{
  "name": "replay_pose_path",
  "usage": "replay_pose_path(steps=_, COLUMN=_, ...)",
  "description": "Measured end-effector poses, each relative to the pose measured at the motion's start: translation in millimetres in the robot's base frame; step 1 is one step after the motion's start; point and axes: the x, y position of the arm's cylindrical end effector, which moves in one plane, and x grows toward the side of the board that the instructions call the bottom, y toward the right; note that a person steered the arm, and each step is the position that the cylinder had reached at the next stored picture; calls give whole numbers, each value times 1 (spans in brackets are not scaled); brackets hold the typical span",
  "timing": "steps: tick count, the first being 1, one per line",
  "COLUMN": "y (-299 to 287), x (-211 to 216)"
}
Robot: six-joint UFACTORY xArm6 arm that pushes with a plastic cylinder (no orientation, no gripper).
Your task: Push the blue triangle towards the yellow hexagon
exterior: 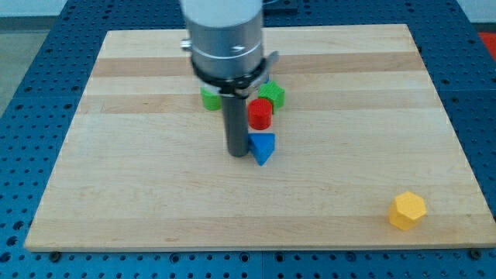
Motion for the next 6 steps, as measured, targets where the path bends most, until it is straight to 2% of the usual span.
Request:
replay_pose_path(steps=2, y=40, x=6)
replay_pose_path(steps=4, y=55, x=-30)
replay_pose_path(steps=6, y=69, x=-15)
